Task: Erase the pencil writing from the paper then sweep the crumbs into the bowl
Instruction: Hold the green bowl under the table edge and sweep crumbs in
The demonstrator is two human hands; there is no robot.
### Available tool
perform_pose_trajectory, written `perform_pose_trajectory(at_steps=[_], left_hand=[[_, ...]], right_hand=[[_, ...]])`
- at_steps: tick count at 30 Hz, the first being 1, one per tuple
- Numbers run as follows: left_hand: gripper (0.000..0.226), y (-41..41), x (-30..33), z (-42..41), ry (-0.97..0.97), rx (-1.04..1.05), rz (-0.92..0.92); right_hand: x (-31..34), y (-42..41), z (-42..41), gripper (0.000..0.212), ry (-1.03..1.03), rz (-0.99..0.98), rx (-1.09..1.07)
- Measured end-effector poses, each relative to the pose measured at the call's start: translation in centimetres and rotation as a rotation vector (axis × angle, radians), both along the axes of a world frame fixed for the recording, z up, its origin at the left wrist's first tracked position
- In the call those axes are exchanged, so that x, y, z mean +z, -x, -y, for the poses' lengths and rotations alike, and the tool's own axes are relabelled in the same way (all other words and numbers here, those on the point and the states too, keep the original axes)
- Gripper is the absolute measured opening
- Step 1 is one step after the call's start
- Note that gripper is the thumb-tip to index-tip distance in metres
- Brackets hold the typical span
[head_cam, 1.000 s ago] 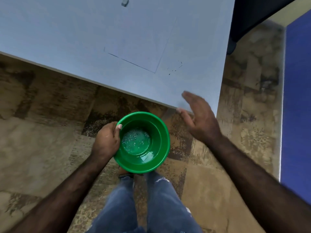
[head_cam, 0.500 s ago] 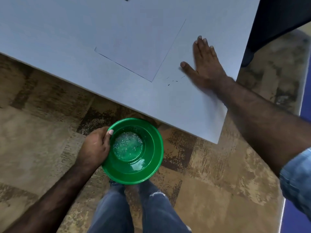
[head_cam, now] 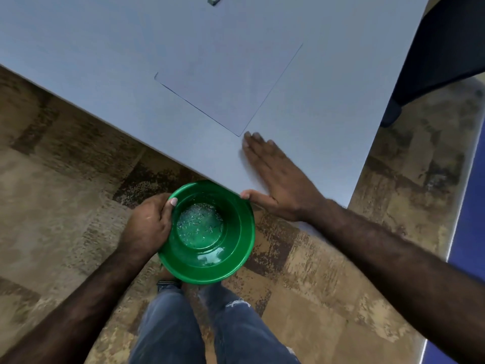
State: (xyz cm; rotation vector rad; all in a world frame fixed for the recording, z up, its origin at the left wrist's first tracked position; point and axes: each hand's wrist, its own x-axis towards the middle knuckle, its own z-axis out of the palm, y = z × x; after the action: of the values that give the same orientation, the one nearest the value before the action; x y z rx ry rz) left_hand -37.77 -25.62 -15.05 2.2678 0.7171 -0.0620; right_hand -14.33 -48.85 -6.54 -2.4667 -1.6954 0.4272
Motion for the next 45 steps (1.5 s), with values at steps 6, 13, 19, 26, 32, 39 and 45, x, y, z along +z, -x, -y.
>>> perform_pose_trajectory(at_steps=[6,13,19,26,32,39,45], left_hand=[[0.035,-0.2,0.3,0.2,0.007,0.029,-0.014],[0.03,-0.4,0.5,0.3,0.034,0.055,-0.018],[0.031,-0.6,0.7,0.3,0.051,0.077,0.003],[0.032,-0.8,0.4,-0.1,0.052,0.072,-0.011],[0.03,-1.1,0.3,-0.2,0.03,0.067,-0.004],[0.029,-1.3,0.2,-0.2,0.022,0.065,-0.006],[0.032,-1.1,0.1,-0.6,0.021,0.055,-0.006]], right_hand=[[-0.5,-9.1,-0.2,0.095,-0.067,0.023,-0.376],[-1.8,-5.8,-1.1,0.101,0.034,0.103,-0.246],[-0.1,4.3,-1.0,0.111,0.162,0.063,0.014],[1.0,2.2,0.0,0.095,-0.05,-0.099,-0.14],[-1.8,-3.5,0.6,0.102,0.03,0.073,-0.347],[-0.3,7.0,-1.3,0.113,0.167,0.022,-0.044],[1.1,9.8,-0.7,0.103,0.056,-0.073,0.12]])
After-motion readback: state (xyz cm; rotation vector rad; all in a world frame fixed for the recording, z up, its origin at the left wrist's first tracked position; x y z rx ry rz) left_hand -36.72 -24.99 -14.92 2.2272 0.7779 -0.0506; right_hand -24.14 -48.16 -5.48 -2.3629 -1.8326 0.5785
